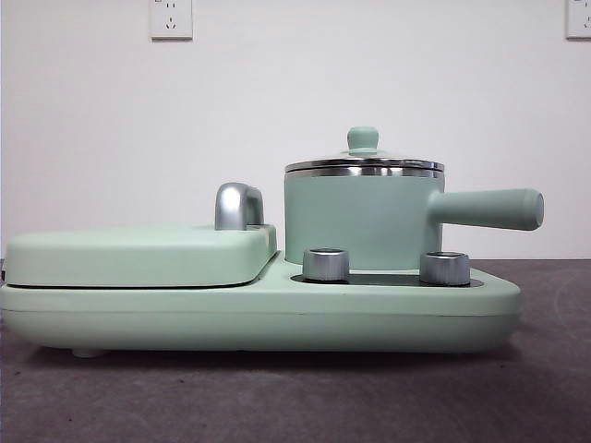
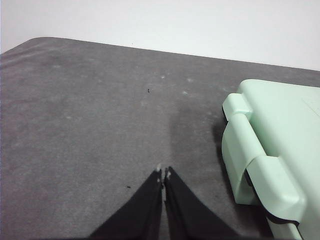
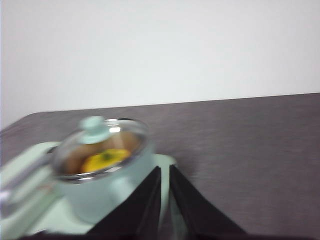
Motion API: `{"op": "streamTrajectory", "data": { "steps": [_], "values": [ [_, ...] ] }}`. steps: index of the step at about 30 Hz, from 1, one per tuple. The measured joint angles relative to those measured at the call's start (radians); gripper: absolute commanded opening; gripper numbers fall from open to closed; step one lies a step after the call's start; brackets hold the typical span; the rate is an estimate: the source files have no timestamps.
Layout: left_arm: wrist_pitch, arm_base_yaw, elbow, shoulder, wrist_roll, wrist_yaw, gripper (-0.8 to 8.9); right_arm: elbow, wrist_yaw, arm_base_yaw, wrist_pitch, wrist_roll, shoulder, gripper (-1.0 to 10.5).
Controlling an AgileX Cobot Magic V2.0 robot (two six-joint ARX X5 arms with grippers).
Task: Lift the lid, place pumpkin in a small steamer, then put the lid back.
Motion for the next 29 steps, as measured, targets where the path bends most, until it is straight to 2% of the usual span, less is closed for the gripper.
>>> {"op": "streamTrajectory", "data": {
  "steps": [5,8,17,24,29],
  "values": [
    [0.000,0.000,0.000,0.000,0.000,0.000,0.11,-0.137,0.151,-0.032,0.034,-0.009,-0.049,0.2],
    [0.000,0.000,0.000,0.000,0.000,0.000,0.11,-0.195,0.206,-0.033,0.042,-0.037,-0.071,0.2],
    [0.000,0.000,0.000,0.000,0.000,0.000,0.11,-0.332,0.231,-0.029,0.127,-0.140,-0.079,0.2],
    [0.000,0.000,0.000,0.000,0.000,0.000,0.11,-0.332,0.233,0.001,0.118,-0.216,-0.077,0.2],
    [0.000,0.000,0.000,0.000,0.000,0.000,0.11,-0.332,0.251,0.006,0.117,-0.234,-0.078,0.2]
  ]
}}
